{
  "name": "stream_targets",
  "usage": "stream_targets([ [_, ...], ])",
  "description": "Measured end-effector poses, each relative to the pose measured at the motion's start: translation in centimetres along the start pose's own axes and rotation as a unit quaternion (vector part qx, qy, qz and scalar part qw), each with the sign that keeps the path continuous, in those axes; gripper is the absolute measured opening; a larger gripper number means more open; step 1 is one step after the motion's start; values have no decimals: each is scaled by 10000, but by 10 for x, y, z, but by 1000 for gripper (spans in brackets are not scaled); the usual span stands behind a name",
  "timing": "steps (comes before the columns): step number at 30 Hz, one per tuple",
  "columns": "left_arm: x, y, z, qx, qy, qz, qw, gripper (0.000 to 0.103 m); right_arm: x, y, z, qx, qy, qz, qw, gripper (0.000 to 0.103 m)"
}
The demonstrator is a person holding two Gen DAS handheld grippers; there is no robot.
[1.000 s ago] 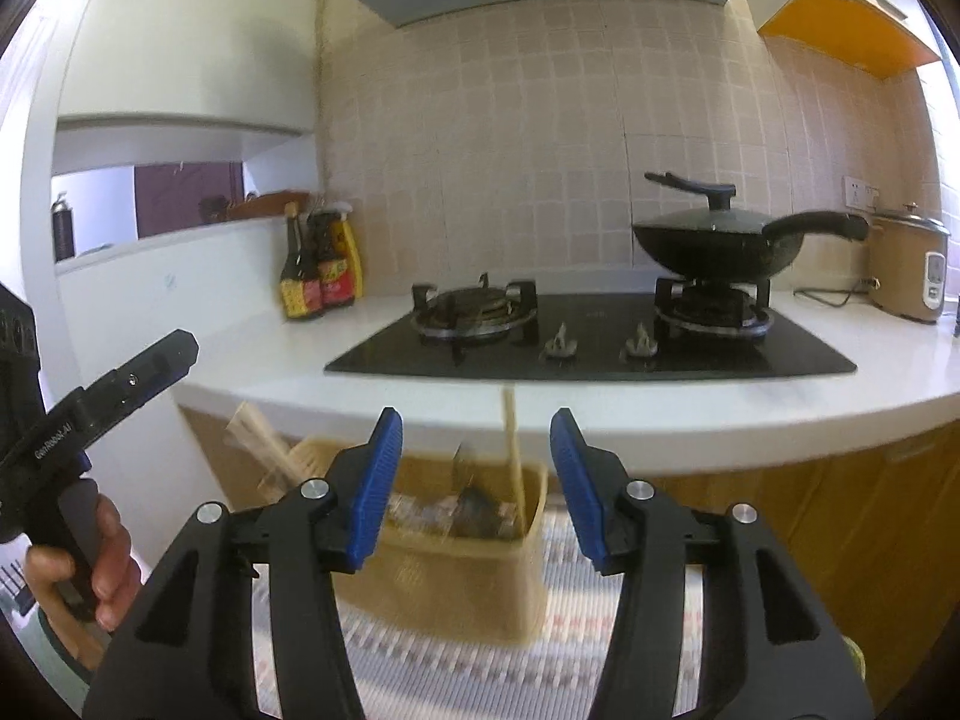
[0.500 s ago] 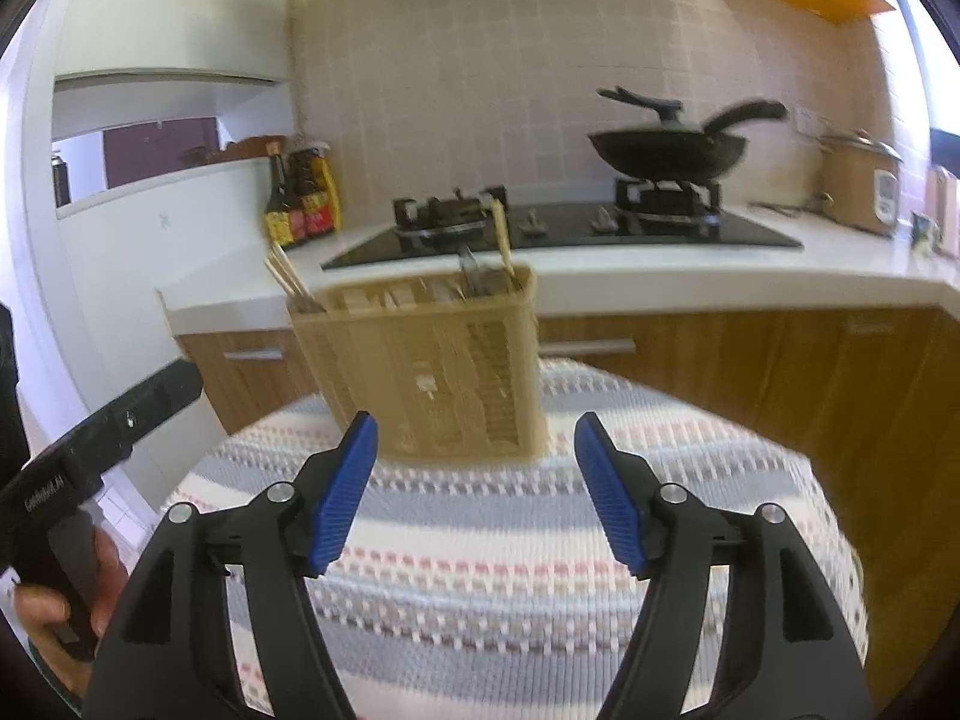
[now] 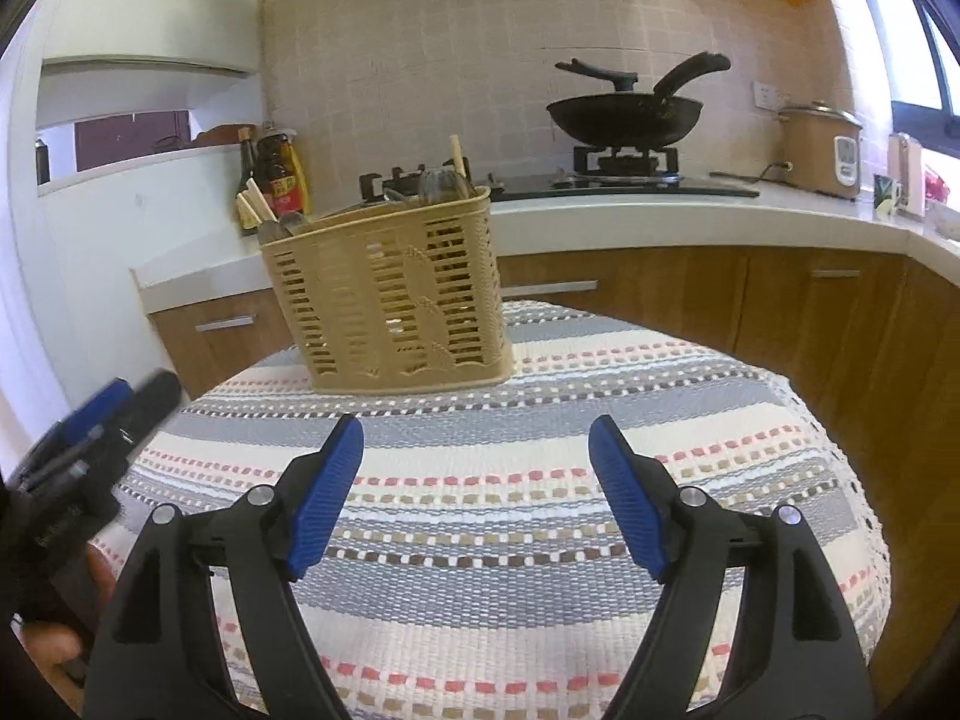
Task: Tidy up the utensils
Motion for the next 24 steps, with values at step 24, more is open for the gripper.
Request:
stream_targets([
  [24, 4, -3, -6, 82, -221, 369, 9990, 95, -7, -3, -6, 186, 269, -350, 9989, 81],
])
Point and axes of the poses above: each gripper's, at about its wrist camera, not at the fingertips, and z roughly the way its jaws point, x to its right, y to its underside, the point moved 9 cm from there along z, roughly the way its jaws point, and after that the axes turned 6 degrees about x, right-handed, at the moved point
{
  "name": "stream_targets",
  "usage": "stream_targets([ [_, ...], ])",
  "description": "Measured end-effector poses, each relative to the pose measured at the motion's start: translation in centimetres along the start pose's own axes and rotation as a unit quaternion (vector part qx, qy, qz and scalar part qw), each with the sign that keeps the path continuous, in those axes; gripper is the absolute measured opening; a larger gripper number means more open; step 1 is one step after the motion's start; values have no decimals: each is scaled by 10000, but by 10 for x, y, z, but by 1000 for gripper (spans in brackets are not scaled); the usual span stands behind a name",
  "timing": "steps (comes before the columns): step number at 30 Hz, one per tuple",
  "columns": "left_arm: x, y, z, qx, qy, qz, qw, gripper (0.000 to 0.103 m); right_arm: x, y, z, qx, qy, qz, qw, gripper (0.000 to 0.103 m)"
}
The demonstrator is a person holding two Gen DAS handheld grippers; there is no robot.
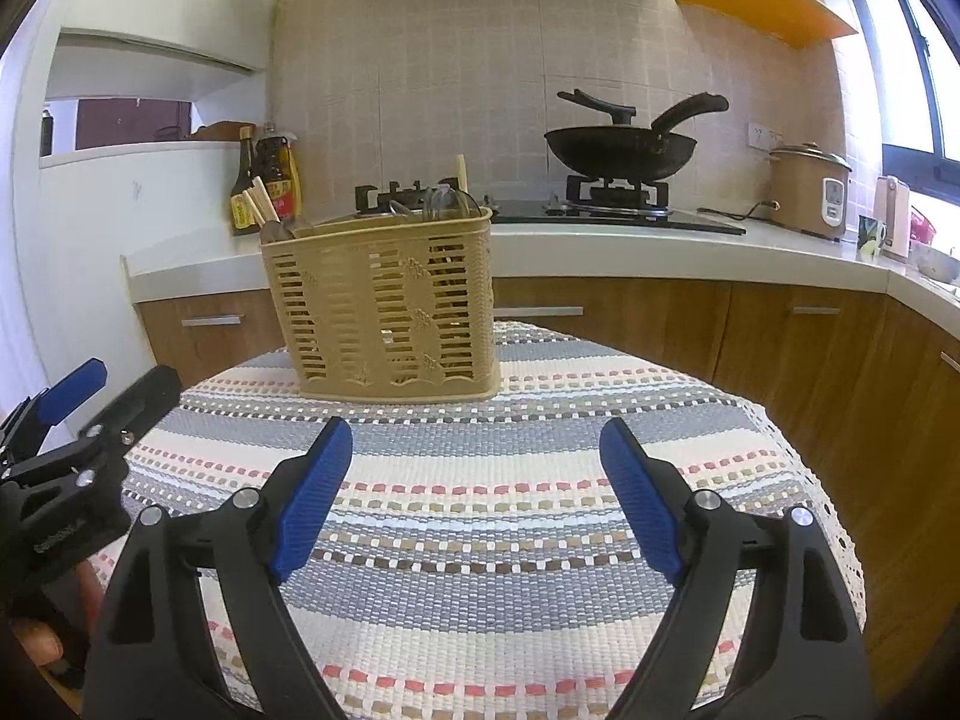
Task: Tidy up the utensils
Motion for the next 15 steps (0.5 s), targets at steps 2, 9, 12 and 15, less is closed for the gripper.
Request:
stream_targets([
  [2, -1, 0, 1, -22, -35, -22, 10000, 95, 1, 0, -1, 15, 25, 15, 10000, 83],
  [9, 3, -1, -1, 24, -83, 108, 9999, 95, 4, -1, -1, 26, 98, 66, 9999, 86],
  [12, 2, 0, -1, -3, -99, 79, 9999, 95, 4, -1, 0, 13, 126, 57, 9999, 87],
  [15, 2, -1, -3, 1, -93, 75, 9999, 95, 5, 0, 0, 7, 146, 75, 9999, 88],
])
Point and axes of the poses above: each gripper's, at about its wrist camera, not at the fingertips, and z roughly the way its jaws point, x to its right, y to its underside, the point moved 9 cm from there along z, roughly the way its jaws point, and after that the axes turned 6 degrees about x, right-handed, at the moved point
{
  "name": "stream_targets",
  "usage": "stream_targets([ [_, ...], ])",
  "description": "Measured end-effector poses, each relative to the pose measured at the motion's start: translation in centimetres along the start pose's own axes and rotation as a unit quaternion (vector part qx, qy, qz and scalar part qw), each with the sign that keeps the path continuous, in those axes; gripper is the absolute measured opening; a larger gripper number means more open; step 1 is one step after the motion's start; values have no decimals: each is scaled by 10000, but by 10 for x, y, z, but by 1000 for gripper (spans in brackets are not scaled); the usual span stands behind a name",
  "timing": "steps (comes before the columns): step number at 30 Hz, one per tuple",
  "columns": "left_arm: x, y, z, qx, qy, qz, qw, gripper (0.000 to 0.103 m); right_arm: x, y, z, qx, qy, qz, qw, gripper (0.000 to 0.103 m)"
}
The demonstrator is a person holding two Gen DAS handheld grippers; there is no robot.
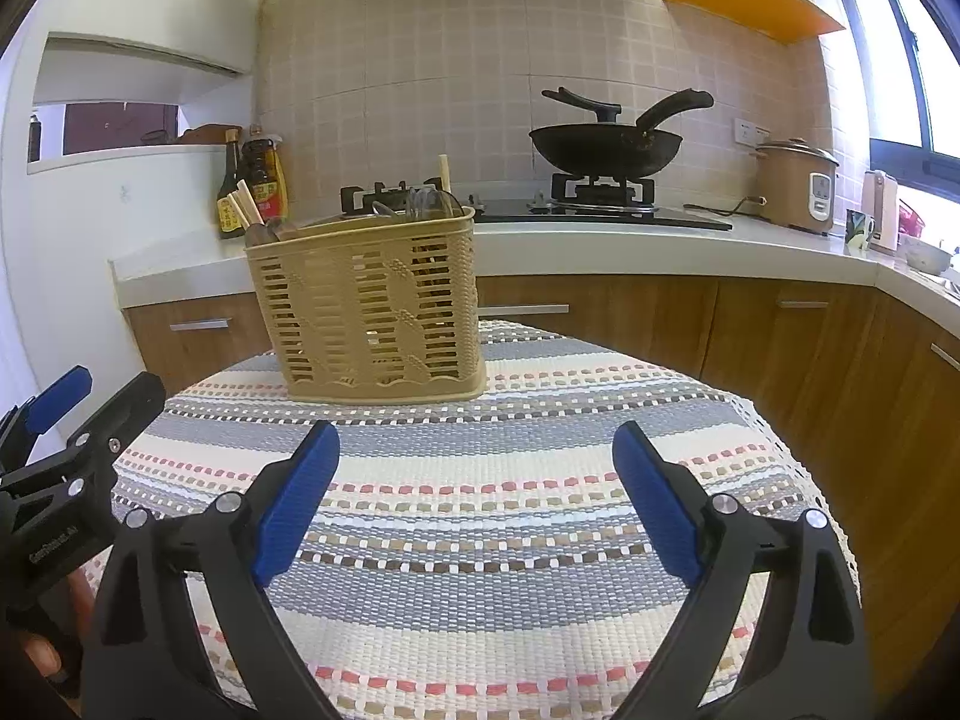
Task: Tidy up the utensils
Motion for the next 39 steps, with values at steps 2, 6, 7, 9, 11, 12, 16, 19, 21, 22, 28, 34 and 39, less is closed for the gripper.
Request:
stream_targets([
  [2, 1, 0, -1, 6, -14, 37, 10000, 95, 0, 0, 0, -4, -2, 7, 10000, 89],
  [6, 1, 0, -1, -5, -21, 35, 10000, 95, -1, 0, 1, -21, 0, -36, 10000, 89],
  [7, 1, 0, 0, -17, -32, 25, 10000, 95, -2, 1, 1, -18, 3, -48, 10000, 90],
  [9, 1, 0, -1, -21, -46, 18, 10000, 95, -2, 1, 1, -20, -1, -60, 10000, 90],
  [11, 1, 1, -1, -16, -44, 24, 10000, 95, -3, 1, 2, -32, 8, -73, 10000, 90],
  [12, 2, 1, -1, -12, -38, 32, 10000, 95, -3, 1, 2, -34, 9, -78, 10000, 90],
  [16, 2, 1, -1, -22, -28, 45, 10000, 95, -3, 1, 2, -29, 4, -76, 10000, 90],
  [19, 1, 1, 0, -29, -31, 35, 10000, 95, -3, 1, 2, -42, -5, -75, 10000, 90],
  [21, 1, 1, 0, -29, -31, 35, 10000, 95, -3, 1, 2, -37, -2, -76, 10000, 90],
  [22, 1, 1, 0, -30, -32, 36, 10000, 95, -3, 1, 2, -38, -2, -73, 10000, 90],
  [28, 0, 1, 1, -56, -45, 23, 10000, 95, -2, 2, 2, -44, -1, -37, 10000, 90],
  [34, 0, 2, 2, -68, -46, 17, 10000, 95, -2, 2, 2, -43, 3, -44, 10000, 90],
  [39, 0, 3, 3, -86, -73, 41, 9999, 95, -3, 2, 2, -29, -8, -77, 10000, 90],
])
Point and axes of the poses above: each gripper's, at about its wrist camera, not at the fingertips, and z roughly the way its jaws point, x to its right, y to its underside, the point moved 9 cm from there along z, roughly the way its jaws point, and after that the axes turned 6 degrees about x, right-handed, at the moved point
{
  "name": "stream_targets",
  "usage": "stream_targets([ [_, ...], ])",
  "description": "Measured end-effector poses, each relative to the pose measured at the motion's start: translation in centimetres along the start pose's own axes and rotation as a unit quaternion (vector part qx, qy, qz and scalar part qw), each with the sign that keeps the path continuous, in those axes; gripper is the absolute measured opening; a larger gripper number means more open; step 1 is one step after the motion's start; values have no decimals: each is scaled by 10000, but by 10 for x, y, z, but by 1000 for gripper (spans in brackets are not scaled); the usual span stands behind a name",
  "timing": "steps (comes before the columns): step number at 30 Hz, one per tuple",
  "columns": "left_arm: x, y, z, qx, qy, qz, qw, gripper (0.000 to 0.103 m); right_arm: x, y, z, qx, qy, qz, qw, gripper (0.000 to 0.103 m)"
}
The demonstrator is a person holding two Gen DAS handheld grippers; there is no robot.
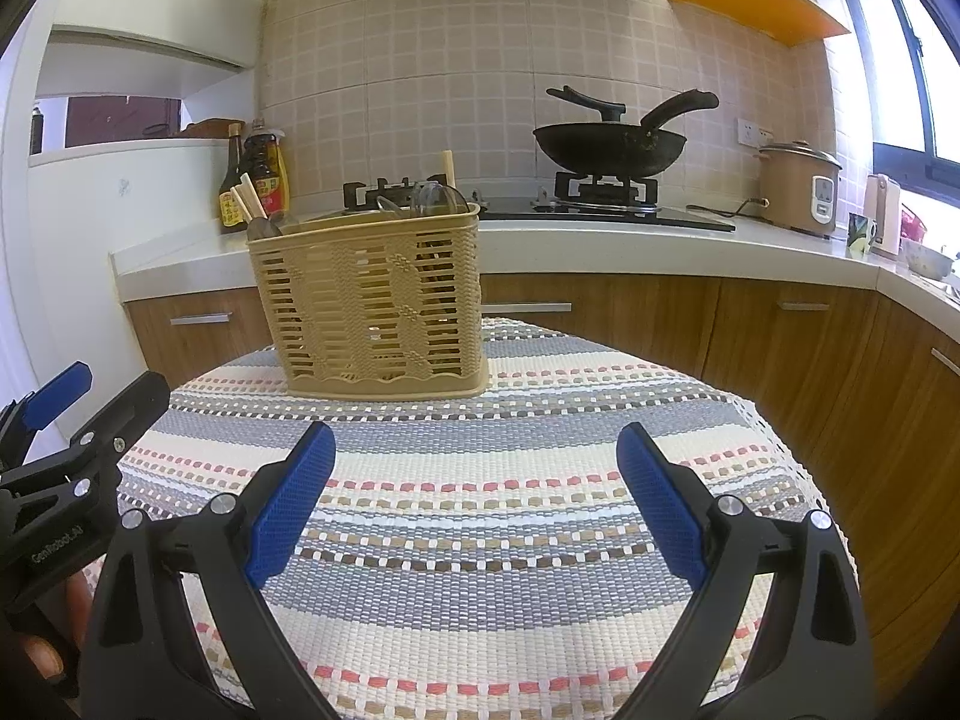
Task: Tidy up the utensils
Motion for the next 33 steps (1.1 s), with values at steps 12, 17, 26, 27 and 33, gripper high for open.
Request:
stream_targets([
  [12, -2, 1, -1, -10, -35, -18, 10000, 95, 0, 0, 0, -6, 1, -2, 10000, 90],
  [17, -2, 1, -1, -9, -37, -16, 10000, 95, 0, 0, 0, -8, -3, 4, 10000, 90],
  [26, -2, 1, -1, -10, -36, -16, 10000, 95, 0, 0, 0, -7, -5, 0, 10000, 90],
  [27, -2, 1, -1, -10, -39, -17, 10000, 95, 0, 0, 0, -5, -4, 4, 10000, 90],
  [33, -2, 1, 0, -11, -32, -15, 10000, 95, 0, 0, 0, -4, -6, -6, 10000, 90],
])
Point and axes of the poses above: each gripper's, at about its wrist camera, not at the fingertips, and z roughly the way its jaws point, x to its right, y to its underside, the point moved 9 cm from there along z, roughly the way its jaws point, and after that the axes turned 6 degrees about x, right-handed, at the moved point
